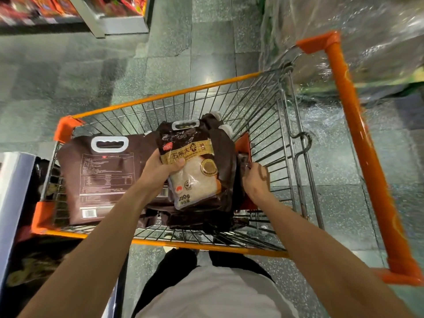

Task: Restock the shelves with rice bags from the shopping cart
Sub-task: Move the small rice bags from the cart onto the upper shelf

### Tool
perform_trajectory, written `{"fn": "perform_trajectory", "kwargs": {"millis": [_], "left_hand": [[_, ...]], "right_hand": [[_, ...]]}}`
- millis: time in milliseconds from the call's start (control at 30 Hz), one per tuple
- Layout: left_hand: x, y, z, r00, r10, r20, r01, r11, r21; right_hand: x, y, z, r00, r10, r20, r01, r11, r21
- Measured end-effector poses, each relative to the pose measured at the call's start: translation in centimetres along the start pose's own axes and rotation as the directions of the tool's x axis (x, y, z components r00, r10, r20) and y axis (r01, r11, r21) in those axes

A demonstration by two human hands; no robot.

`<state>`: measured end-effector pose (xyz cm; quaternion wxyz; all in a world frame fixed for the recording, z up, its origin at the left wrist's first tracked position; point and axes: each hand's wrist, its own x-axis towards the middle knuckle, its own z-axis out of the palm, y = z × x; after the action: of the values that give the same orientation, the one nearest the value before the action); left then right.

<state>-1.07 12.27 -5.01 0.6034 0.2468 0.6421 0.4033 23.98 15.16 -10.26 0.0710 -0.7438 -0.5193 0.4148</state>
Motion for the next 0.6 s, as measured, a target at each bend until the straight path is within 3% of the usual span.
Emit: {"fn": "perform_trajectory", "kwargs": {"millis": [67, 267, 433, 500, 600], "left_hand": [[0.2, -0.1, 0.0, 1.0, 0.003, 0.008, -0.003, 1.0, 0.004], [0.3, -0.6, 0.2, 0.993, 0.112, 0.025, -0.114, 0.992, 0.059], [0.0, -0.4, -1.2, 0.989, 0.135, -0.065, -0.133, 0.991, 0.032], [-0.4, -0.3, -2.0, 0.99, 0.084, -0.109, -0.088, 0.995, -0.036], [-1.4, -0.5, -4.5, 0.985, -0.016, -0.171, -0.012, 0.987, -0.162]], "right_hand": [[-0.5, -0.1, -0.6, 0.986, -0.046, -0.159, 0.046, 0.999, -0.004], [-4.4, -4.7, -5.6, 0.92, -0.2, -0.336, 0.29, 0.925, 0.245], [-8.5, -10.5, -10.1, 0.83, -0.263, -0.492, 0.472, 0.801, 0.368], [-9.1, -12.2, -10.8, 0.855, -0.273, -0.442, 0.467, 0.776, 0.424], [-8.0, -13.8, -8.6, 0.949, -0.227, -0.219, 0.312, 0.782, 0.54]]}}
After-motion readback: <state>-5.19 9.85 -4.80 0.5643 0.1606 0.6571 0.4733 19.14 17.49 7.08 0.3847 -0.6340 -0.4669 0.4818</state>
